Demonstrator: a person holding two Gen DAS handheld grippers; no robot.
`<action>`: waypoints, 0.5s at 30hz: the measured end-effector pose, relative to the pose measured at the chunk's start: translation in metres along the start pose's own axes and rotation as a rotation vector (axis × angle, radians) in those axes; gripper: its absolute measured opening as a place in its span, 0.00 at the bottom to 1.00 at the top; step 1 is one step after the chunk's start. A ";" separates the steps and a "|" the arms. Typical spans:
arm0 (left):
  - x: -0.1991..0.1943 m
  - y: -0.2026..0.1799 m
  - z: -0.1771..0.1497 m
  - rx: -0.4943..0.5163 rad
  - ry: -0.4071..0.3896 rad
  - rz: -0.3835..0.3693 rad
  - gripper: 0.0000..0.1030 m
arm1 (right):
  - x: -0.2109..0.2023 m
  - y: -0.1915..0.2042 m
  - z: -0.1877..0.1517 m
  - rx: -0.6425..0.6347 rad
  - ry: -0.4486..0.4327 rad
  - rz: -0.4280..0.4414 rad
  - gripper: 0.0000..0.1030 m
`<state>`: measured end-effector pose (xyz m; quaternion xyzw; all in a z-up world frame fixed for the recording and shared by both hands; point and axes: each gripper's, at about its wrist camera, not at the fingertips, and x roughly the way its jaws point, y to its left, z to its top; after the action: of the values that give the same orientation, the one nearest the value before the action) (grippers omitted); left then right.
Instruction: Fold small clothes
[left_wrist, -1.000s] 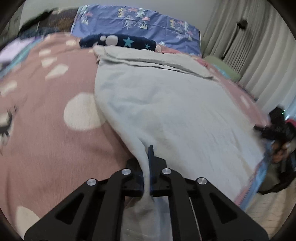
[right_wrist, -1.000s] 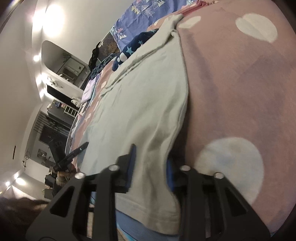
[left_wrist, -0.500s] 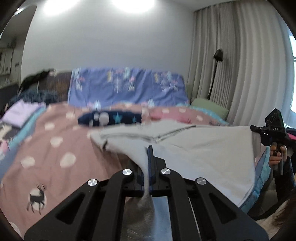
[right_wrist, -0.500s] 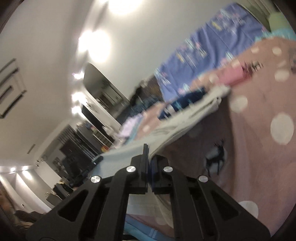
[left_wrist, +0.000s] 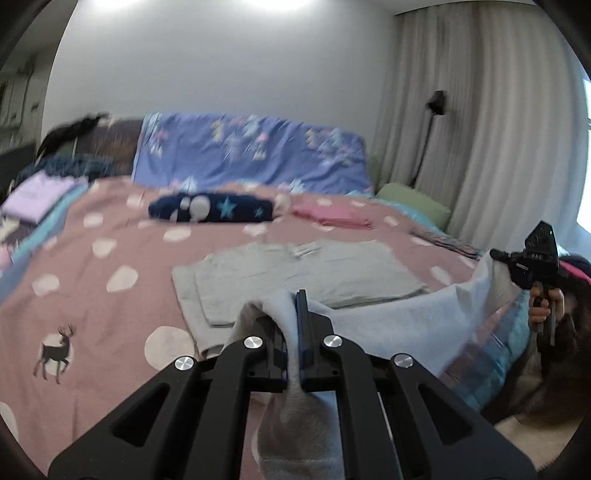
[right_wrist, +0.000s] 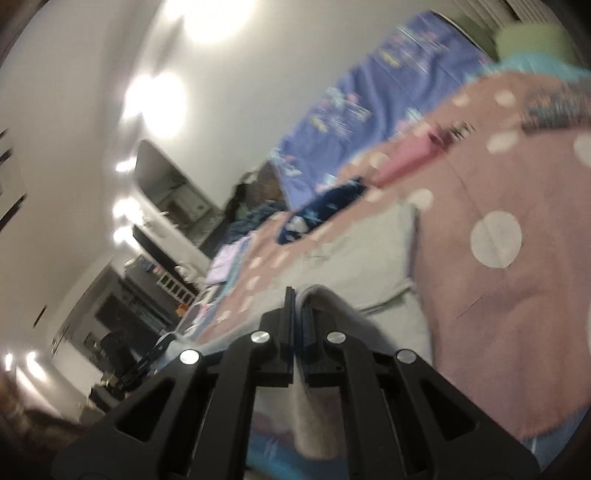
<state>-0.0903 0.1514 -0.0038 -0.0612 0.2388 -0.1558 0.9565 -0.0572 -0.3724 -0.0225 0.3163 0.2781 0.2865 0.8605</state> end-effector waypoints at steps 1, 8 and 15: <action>0.014 0.008 0.006 -0.028 0.015 0.012 0.04 | 0.019 -0.012 0.009 0.038 0.008 -0.008 0.03; 0.092 0.046 0.050 -0.059 0.079 0.067 0.04 | 0.109 -0.047 0.068 0.096 0.071 -0.015 0.03; 0.192 0.100 0.035 -0.190 0.246 0.125 0.04 | 0.197 -0.096 0.083 0.123 0.200 -0.183 0.07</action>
<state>0.1139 0.1848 -0.0763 -0.1169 0.3713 -0.0793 0.9177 0.1622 -0.3340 -0.0948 0.3116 0.4070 0.2193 0.8301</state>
